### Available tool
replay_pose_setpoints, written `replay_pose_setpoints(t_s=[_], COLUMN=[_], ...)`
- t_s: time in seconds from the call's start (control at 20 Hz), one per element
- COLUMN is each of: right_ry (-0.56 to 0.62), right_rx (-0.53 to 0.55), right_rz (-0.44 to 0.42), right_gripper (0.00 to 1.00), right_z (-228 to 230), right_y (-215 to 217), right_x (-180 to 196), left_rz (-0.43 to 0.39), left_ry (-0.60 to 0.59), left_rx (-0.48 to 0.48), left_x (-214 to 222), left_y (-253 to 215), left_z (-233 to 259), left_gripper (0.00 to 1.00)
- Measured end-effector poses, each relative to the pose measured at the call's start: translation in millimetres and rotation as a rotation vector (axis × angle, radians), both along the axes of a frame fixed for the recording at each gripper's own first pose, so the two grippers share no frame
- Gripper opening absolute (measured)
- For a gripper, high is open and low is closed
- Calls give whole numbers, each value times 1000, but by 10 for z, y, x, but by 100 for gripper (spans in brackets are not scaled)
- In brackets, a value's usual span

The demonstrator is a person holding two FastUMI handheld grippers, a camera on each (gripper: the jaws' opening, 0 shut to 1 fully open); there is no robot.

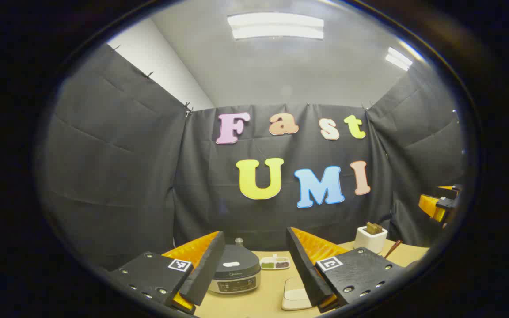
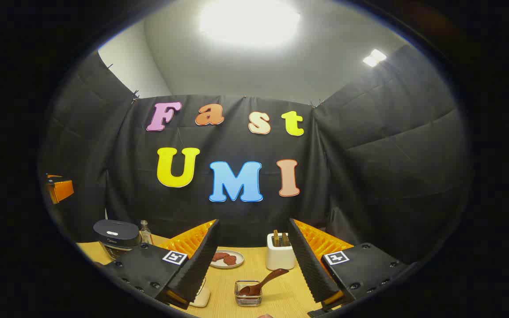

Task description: Close the left gripper, press the button to open the rice cooker; take a wooden spoon from the chopstick holder with the right hand, scoop a spoonful of rice and pour it into the rice cooker, then put the wooden spoon back into the chopstick holder.

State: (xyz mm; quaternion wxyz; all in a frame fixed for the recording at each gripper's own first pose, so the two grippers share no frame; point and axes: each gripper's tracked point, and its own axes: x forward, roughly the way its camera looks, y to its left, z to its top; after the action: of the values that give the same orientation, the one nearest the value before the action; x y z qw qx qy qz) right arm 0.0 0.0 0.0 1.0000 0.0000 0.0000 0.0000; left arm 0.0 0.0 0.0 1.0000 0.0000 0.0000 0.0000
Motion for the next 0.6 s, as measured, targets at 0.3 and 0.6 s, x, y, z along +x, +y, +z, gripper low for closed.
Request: replay_pose_setpoints(t_s=[0.3,0.6], right_ry=[4,17], right_rx=[-5,-11], right_rz=[-26,-30], right_gripper=[96,96], right_z=[-12,-69], right_y=[-165,-270], right_x=[-24,9], left_rz=[-7,1], left_ry=[16,27], left_rx=[-10,1], left_x=[68,106], left_y=[-62,-87], left_z=[-68,-117], left_gripper=[87,87])
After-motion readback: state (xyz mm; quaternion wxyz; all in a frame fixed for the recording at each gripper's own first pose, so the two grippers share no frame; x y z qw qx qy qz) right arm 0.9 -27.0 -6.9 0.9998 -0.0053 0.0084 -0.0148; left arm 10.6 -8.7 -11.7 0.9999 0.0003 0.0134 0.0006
